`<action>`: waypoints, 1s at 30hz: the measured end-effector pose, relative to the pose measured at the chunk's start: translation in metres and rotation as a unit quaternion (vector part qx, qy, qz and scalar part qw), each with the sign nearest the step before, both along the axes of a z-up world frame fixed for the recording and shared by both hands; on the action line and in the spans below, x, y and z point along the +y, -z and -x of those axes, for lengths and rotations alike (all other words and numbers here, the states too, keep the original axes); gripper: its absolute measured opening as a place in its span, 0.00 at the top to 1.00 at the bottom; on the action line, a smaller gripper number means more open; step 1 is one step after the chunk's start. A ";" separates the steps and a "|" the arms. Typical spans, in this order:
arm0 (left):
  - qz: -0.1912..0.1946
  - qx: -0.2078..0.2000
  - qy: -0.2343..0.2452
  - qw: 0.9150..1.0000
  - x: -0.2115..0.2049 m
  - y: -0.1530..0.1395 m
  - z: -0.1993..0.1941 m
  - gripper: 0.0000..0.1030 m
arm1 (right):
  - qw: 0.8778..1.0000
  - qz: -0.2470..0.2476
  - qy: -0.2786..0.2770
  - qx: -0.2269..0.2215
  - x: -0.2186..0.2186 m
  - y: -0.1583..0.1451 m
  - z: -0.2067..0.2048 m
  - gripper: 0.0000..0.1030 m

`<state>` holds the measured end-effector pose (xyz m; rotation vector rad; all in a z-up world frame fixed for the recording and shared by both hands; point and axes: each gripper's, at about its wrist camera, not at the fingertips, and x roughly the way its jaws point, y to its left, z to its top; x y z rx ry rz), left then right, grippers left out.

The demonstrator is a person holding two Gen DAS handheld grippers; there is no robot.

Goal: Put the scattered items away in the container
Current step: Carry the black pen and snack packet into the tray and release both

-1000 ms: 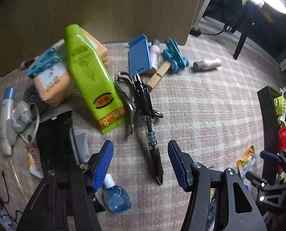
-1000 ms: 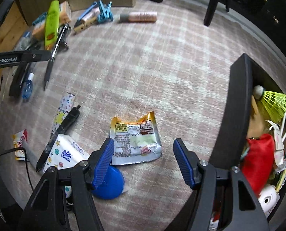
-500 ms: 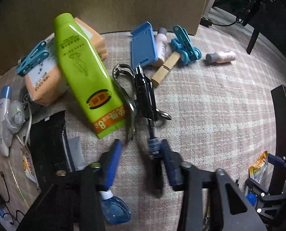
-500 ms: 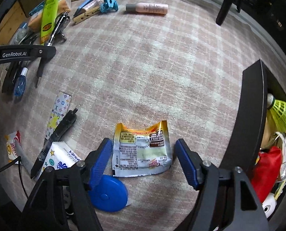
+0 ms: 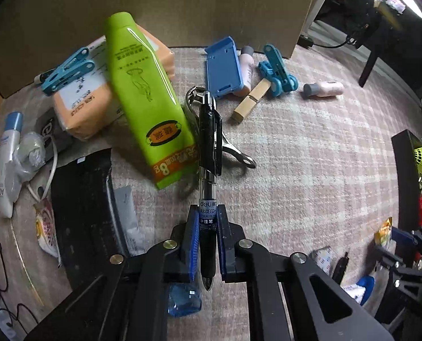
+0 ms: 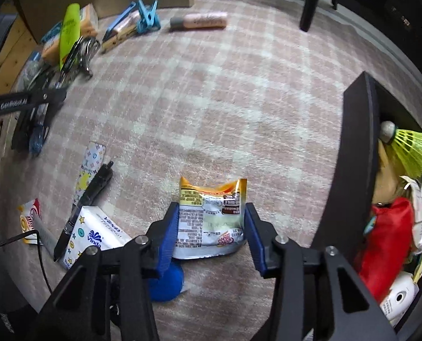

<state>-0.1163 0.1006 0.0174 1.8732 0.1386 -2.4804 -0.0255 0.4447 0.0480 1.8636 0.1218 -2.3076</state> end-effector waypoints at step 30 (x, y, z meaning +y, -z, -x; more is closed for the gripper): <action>-0.112 0.047 0.247 0.961 0.280 -0.107 -0.051 0.90 | 0.964 -0.015 0.234 0.127 0.205 -0.113 -0.081 0.58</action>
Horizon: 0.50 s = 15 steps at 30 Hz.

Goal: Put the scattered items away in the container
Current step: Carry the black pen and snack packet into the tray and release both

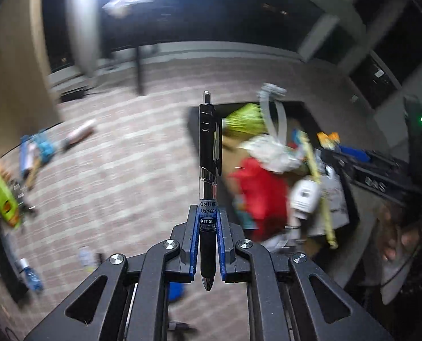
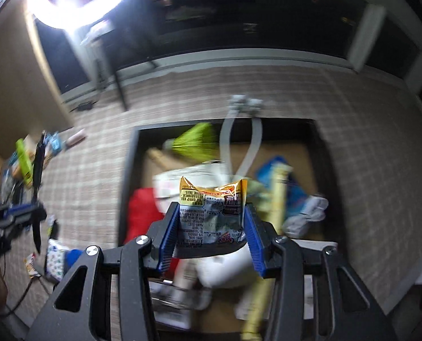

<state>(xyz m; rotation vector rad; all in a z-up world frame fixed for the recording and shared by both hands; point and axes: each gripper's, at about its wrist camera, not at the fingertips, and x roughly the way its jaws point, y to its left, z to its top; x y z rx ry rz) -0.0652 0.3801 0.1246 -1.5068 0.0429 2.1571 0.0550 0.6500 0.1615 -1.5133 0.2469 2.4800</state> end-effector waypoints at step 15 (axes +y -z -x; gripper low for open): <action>-0.004 0.043 0.074 0.996 0.095 -0.015 -0.031 0.31 | 0.997 0.022 0.079 0.002 0.078 0.005 -0.039 0.33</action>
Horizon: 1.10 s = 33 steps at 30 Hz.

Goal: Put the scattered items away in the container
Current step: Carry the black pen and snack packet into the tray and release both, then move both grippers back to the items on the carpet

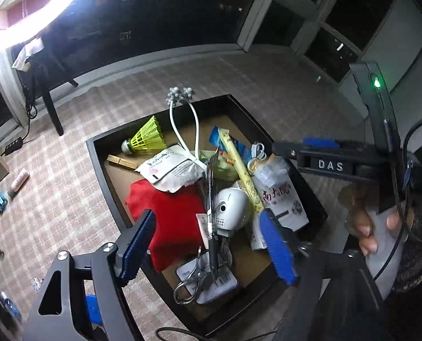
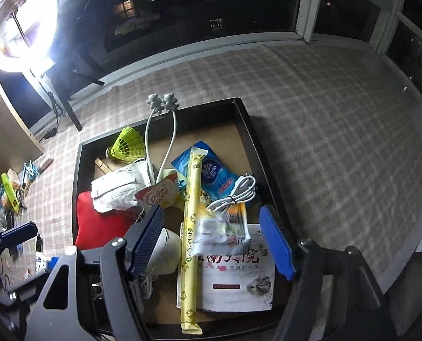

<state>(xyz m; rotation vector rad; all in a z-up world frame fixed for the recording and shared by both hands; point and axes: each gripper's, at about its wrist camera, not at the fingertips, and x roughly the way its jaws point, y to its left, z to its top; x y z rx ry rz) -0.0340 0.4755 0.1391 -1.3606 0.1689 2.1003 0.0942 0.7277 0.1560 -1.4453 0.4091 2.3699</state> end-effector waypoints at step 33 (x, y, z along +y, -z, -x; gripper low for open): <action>0.056 -0.044 -0.167 0.983 -0.267 0.025 -0.029 0.39 | 0.953 0.034 -0.302 -0.008 -0.244 0.017 0.017 0.33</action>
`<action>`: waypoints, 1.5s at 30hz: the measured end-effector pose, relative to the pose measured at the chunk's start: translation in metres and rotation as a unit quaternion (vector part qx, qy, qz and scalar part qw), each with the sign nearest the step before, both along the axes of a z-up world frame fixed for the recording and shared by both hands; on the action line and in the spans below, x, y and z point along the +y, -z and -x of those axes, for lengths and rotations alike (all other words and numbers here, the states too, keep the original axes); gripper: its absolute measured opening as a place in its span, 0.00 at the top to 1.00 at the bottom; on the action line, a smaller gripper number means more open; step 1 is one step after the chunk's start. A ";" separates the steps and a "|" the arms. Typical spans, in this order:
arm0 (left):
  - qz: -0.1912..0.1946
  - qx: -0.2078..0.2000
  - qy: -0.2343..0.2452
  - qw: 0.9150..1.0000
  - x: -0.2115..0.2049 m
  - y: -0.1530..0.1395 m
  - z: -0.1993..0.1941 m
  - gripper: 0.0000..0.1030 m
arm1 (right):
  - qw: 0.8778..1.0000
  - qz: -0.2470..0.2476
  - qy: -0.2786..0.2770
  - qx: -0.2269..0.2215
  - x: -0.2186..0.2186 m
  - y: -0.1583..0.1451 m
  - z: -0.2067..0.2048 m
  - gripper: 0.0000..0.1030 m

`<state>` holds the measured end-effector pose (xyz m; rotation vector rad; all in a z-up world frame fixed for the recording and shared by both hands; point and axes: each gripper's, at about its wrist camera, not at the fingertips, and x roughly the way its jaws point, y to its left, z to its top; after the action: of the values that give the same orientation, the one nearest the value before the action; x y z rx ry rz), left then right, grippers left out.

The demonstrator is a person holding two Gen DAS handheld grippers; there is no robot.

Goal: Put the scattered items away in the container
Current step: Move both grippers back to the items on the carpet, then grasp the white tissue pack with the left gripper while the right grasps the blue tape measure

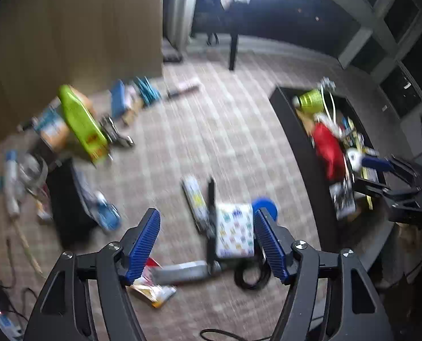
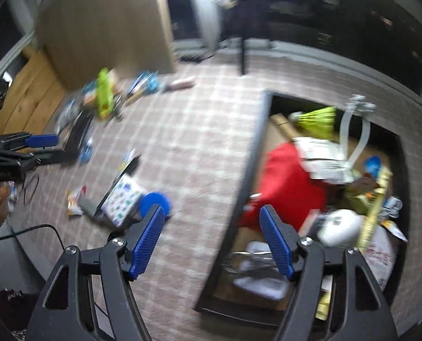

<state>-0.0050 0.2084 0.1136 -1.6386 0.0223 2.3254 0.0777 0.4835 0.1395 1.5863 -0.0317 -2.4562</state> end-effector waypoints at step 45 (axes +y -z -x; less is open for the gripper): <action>0.072 -0.054 0.029 0.996 0.038 0.101 0.020 0.36 | 0.976 -0.095 -0.180 -0.078 -0.100 0.113 0.044 0.33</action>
<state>-0.0250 0.2466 0.0130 -1.8041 0.2158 2.2347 0.0335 0.3831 0.0263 1.6840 0.4385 -2.1028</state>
